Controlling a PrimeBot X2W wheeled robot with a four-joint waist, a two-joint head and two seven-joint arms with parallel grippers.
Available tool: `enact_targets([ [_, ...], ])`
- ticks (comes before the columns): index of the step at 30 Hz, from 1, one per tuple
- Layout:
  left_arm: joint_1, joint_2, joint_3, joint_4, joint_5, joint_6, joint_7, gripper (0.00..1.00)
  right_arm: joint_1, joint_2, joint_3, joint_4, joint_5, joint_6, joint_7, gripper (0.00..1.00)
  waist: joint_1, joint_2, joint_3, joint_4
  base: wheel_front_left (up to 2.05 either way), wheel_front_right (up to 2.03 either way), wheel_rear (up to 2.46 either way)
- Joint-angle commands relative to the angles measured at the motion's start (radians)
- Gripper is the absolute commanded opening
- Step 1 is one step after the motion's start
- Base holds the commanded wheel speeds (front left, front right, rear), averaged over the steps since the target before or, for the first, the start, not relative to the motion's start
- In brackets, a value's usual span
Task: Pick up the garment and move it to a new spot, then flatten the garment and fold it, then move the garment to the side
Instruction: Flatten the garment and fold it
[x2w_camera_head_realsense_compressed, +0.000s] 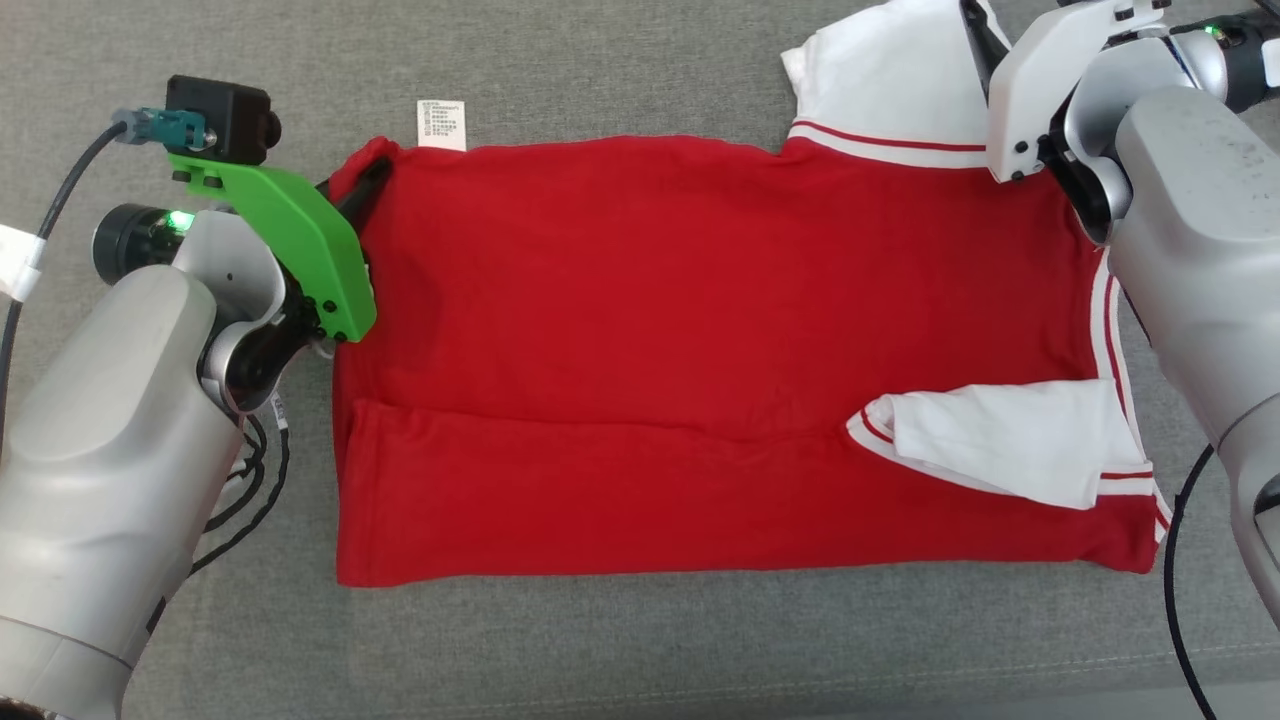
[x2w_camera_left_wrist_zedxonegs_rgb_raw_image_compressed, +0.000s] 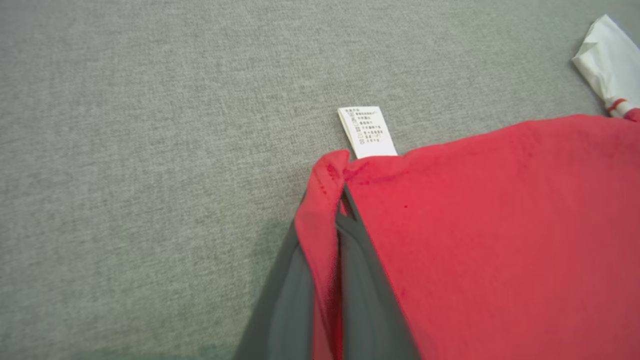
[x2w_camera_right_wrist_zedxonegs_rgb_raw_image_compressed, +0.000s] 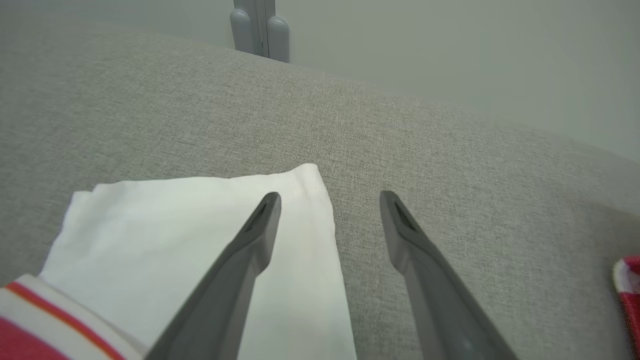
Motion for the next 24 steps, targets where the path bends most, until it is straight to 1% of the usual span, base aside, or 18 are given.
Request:
enact_targets([
  [1, -0.02, 0.001, -0.009, -0.01, 0.005, -0.002, -0.015, 0.0, -0.018, -0.008, 0.005, 0.011, 0.011, 0.0, 0.008, 1.0, -0.0001, 0.0, 0.01, 0.026, 0.0, 0.0, 0.0],
  [7, -0.043, -0.005, -0.054, -0.048, -0.005, -0.002, -0.06, 0.0, -0.066, -0.031, 0.034, 0.05, 0.027, 0.0, 0.043, 1.0, -0.0001, 0.0, 0.041, 0.067, 0.0, 0.0, 0.0],
  [11, -0.055, -0.008, -0.072, -0.062, -0.013, -0.002, -0.084, 0.0, -0.094, -0.04, 0.043, 0.076, 0.039, 0.0, 0.093, 1.0, -0.0001, 0.0, 0.062, 0.084, 0.0, 0.0, 0.0],
  [16, -0.067, -0.007, -0.087, -0.057, -0.026, -0.002, -0.111, 0.0, -0.099, -0.03, 0.041, 0.099, 0.072, 0.0, 0.157, 1.0, -0.0001, 0.0, 0.081, 0.088, 0.0, 0.0, 0.0],
  [17, -0.069, -0.005, -0.088, -0.055, -0.028, -0.002, -0.117, 0.0, -0.096, -0.025, 0.045, 0.101, 0.076, 0.0, 0.169, 0.36, -0.0001, 0.0, 0.082, 0.088, 0.0, 0.0, 0.0],
  [18, -0.071, -0.004, -0.088, -0.05, -0.031, -0.002, -0.126, 0.0, -0.092, -0.021, 0.047, 0.103, 0.086, 0.0, 0.181, 0.0, -0.0001, 0.0, 0.083, 0.086, 0.0, 0.0, 0.0],
  [24, -0.063, 0.012, -0.096, -0.023, -0.044, -0.001, -0.173, 0.0, -0.091, -0.04, 0.055, 0.072, 0.118, -0.001, 0.127, 0.0, -0.0001, 0.0, 0.054, 0.06, 0.0, 0.0, 0.0],
])
